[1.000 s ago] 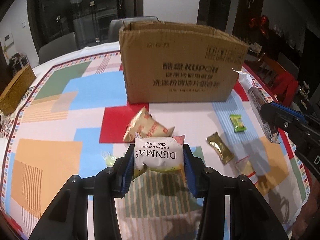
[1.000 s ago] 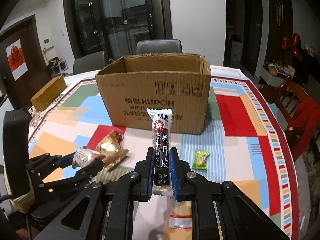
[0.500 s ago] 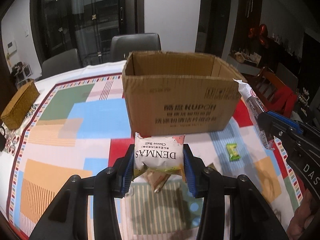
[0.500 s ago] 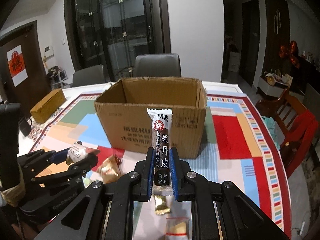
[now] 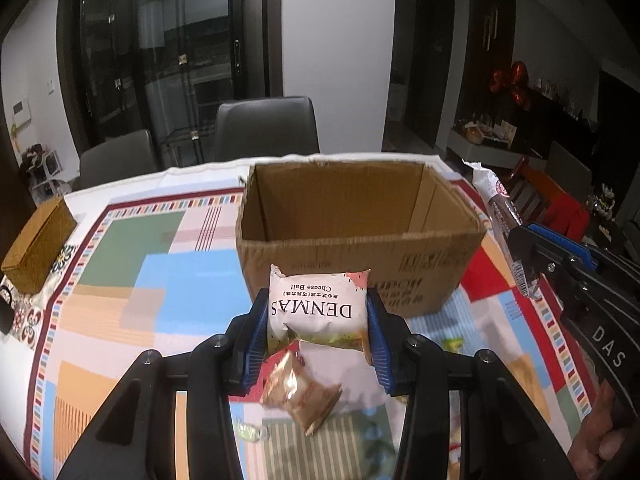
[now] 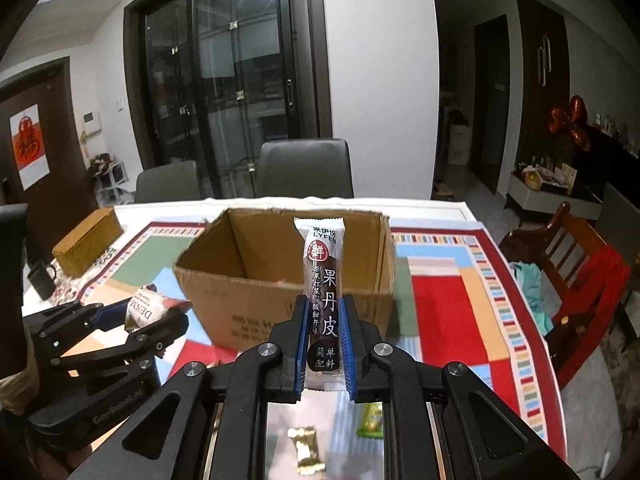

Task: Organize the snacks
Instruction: 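Carry both held snacks up and over into the cardboard box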

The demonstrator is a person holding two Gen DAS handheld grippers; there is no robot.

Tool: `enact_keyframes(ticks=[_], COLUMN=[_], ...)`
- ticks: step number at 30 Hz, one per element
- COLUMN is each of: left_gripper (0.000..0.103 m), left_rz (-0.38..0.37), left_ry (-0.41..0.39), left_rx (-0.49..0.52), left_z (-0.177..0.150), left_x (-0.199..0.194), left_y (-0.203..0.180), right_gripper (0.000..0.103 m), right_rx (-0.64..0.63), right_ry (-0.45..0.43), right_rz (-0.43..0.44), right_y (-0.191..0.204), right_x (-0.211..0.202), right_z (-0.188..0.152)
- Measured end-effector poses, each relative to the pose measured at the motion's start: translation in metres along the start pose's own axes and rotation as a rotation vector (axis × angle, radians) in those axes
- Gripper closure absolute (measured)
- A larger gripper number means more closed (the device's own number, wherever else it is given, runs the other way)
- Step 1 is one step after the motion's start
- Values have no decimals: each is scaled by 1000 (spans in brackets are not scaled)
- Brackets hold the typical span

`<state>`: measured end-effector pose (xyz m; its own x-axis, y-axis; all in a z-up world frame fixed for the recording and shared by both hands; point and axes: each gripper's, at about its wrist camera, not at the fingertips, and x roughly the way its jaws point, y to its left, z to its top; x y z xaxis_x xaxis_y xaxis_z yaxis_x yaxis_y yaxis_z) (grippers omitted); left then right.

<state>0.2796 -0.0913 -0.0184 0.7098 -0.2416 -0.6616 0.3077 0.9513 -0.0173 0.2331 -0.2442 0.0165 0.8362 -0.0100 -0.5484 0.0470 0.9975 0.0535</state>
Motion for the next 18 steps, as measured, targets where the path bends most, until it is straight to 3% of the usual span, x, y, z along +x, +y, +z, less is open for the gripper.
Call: enact_keyframes(ticks=[18], left_gripper=[58], left_rz=[-6], left_ry=[-67], left_rx=[26], left_z=[57], left_x=[29], left_y=[10], right_gripper=[87], right_rx=[-8], right_ry=[-54], right_rz=[-31], right_y=[-1], right_x=[24], right_z=[45])
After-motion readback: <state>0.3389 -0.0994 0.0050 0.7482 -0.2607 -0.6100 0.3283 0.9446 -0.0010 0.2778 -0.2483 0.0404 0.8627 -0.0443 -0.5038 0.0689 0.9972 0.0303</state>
